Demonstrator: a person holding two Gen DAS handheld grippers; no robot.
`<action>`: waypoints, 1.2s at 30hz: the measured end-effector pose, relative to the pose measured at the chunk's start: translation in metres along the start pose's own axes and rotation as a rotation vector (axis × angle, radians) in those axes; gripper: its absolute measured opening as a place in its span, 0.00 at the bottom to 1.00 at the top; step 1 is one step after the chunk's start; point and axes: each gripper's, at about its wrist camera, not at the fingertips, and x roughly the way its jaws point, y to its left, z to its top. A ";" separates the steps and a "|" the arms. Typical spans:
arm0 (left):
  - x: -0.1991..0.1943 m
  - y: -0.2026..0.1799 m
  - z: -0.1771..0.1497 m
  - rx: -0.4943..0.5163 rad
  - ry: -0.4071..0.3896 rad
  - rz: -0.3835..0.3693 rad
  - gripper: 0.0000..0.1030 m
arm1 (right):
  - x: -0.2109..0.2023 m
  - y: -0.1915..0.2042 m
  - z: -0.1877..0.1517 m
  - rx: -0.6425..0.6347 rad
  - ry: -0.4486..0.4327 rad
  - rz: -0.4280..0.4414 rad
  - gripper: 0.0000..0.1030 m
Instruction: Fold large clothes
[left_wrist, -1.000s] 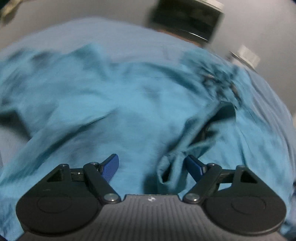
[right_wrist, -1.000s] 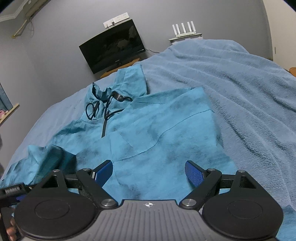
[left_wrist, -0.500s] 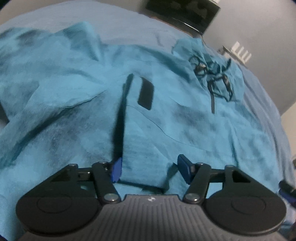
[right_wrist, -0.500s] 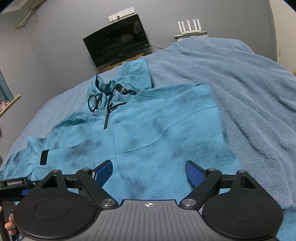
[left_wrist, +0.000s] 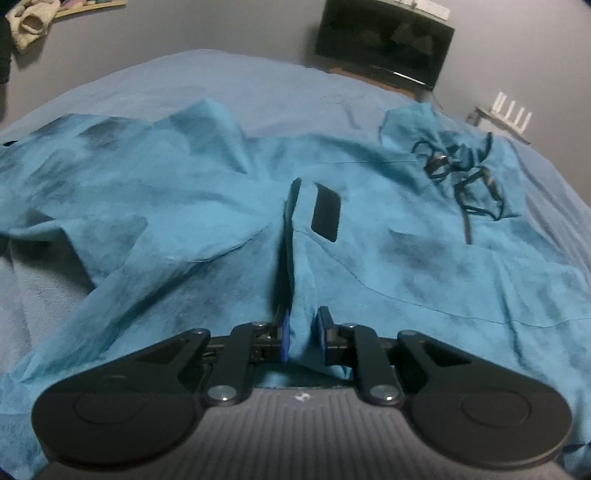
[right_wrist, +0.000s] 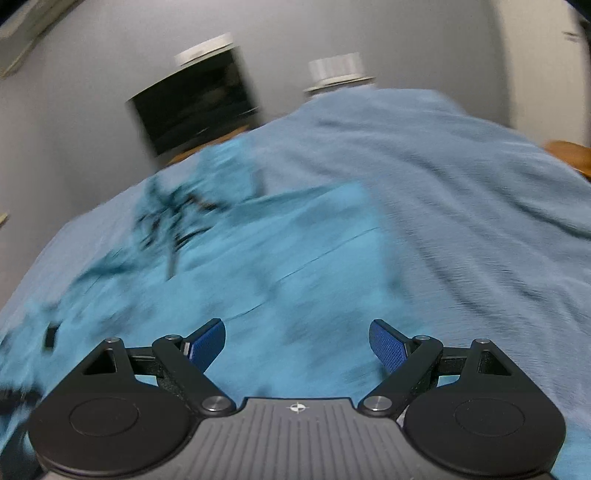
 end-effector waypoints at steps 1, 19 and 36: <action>0.000 0.000 0.000 0.002 0.000 0.006 0.11 | 0.001 -0.008 0.001 0.038 -0.014 -0.040 0.77; 0.006 0.017 -0.002 -0.095 0.055 0.023 0.32 | 0.056 -0.063 -0.006 0.252 0.185 -0.209 0.82; -0.016 0.002 -0.004 -0.026 -0.035 0.018 0.79 | -0.012 0.023 0.002 -0.156 -0.252 -0.128 1.00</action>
